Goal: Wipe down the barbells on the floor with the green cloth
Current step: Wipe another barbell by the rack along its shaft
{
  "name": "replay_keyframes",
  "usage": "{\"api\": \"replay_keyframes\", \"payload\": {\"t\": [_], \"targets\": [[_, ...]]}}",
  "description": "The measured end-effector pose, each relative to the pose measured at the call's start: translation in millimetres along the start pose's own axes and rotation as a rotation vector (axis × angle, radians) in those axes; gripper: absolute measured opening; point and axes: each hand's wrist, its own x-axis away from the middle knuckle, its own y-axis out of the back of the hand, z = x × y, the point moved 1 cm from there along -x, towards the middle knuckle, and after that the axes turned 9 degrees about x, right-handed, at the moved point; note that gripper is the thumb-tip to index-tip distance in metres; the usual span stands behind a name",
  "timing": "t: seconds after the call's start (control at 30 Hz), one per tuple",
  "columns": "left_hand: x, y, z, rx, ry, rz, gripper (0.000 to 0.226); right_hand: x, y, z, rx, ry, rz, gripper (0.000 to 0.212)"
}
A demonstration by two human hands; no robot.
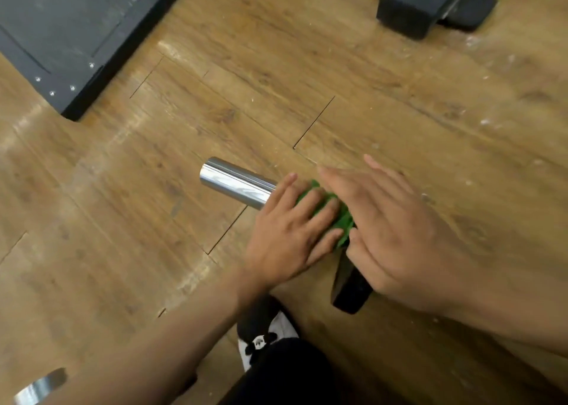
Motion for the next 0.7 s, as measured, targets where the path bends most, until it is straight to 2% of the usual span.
{"api": "replay_keyframes", "payload": {"t": [0.1, 0.2, 0.33, 0.4, 0.47, 0.53, 0.63, 0.7], "targets": [[-1.8, 24.6, 66.7, -0.095, 0.120, 0.010, 0.051, -11.3, 3.0, -18.9, -0.042, -0.077, 0.043, 0.068], [-11.5, 41.8, 117.7, -0.061, 0.283, 0.005, 0.054, -16.1, 0.1, -29.0, -0.086, -0.103, 0.007, 0.069], [-28.0, 43.2, 111.5, -0.066, 0.447, -0.001, 0.047, -21.8, 1.4, -39.7, -0.119, -0.116, 0.006, 0.070], [-44.5, 32.7, 74.0, -0.031, 0.360, 0.033, 0.048, -24.3, 2.2, -45.7, -0.143, -0.102, 0.034, 0.071], [-63.1, 12.5, 24.5, 0.033, 0.168, 0.065, 0.047, -27.7, 4.0, -52.9, -0.183, -0.113, 0.064, 0.073], [-73.1, -1.9, -6.7, 0.110, 0.003, 0.008, 0.040, -31.4, 8.9, -59.7, -0.223, -0.140, 0.086, 0.073], [-59.2, -6.4, 23.7, 0.020, -0.146, -0.143, 0.049, -31.5, 15.5, -67.0, -0.195, -0.137, 0.101, 0.070], [-42.9, 4.1, 71.1, -0.057, -0.085, -0.215, 0.063, -33.4, 13.2, -70.5, -0.191, -0.159, 0.120, 0.070]]}}
